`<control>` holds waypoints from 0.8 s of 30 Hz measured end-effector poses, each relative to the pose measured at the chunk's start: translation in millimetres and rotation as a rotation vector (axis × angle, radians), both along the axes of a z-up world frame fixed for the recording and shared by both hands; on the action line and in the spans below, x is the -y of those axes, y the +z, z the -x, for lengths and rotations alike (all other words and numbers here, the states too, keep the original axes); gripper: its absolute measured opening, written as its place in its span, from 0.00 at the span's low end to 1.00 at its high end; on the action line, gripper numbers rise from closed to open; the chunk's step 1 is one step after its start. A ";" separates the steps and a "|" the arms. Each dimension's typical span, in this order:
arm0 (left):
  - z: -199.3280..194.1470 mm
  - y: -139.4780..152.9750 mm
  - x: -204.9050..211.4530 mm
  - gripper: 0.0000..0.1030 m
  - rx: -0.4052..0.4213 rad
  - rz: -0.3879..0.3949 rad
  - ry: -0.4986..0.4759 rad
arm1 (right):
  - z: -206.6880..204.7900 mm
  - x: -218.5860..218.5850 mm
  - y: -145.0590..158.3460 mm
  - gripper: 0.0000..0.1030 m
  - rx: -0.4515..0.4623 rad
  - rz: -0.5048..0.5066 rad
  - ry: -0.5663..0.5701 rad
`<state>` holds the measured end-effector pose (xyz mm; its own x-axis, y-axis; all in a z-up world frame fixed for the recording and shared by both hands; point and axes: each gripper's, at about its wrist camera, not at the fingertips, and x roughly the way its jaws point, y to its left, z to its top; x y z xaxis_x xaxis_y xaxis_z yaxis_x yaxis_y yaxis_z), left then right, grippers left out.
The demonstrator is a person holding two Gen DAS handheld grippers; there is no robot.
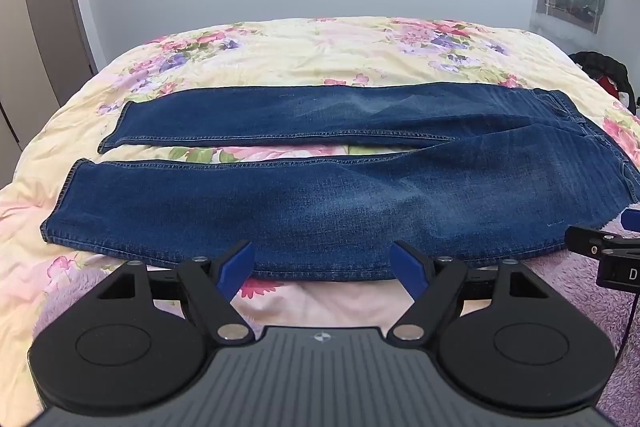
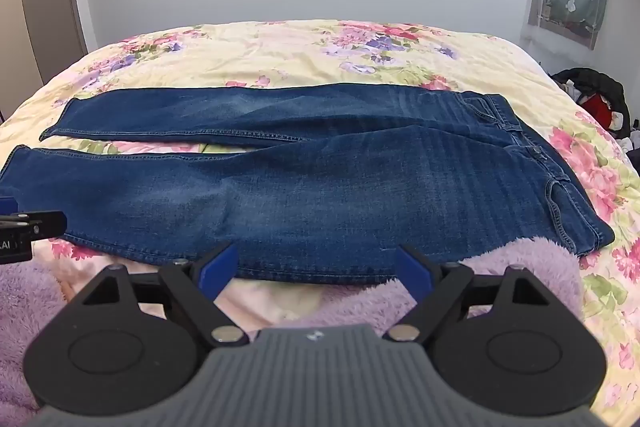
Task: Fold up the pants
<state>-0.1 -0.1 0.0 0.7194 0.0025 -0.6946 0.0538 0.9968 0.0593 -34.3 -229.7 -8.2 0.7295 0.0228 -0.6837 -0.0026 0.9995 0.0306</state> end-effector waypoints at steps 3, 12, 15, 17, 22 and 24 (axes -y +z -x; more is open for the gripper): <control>-0.1 0.0 -0.1 0.88 -0.003 0.003 -0.001 | 0.1 -0.1 -0.3 0.80 -0.002 0.001 0.001; -0.3 0.0 -0.2 0.88 -0.003 0.004 -0.001 | 2.7 -8.9 0.4 0.80 -0.011 0.007 0.005; 2.8 0.0 -1.0 0.88 -0.004 0.007 -0.003 | -0.6 -2.7 -0.3 0.80 -0.013 -0.002 0.009; 3.0 0.1 -0.9 0.88 -0.004 0.007 -0.003 | -0.2 -2.1 -0.7 0.80 -0.013 -0.002 0.010; 2.4 1.2 0.5 0.88 -0.003 0.009 0.000 | 0.5 -3.2 1.4 0.80 -0.011 -0.002 0.013; 2.6 1.4 1.3 0.88 -0.004 0.010 0.000 | 0.8 -3.8 1.5 0.80 -0.011 -0.002 0.015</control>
<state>-2.7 -1.4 1.4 0.7169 -0.0045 -0.6971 0.0544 0.9973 0.0495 -35.1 -225.9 -6.7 0.7213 0.0355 -0.6917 -0.0177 0.9993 0.0328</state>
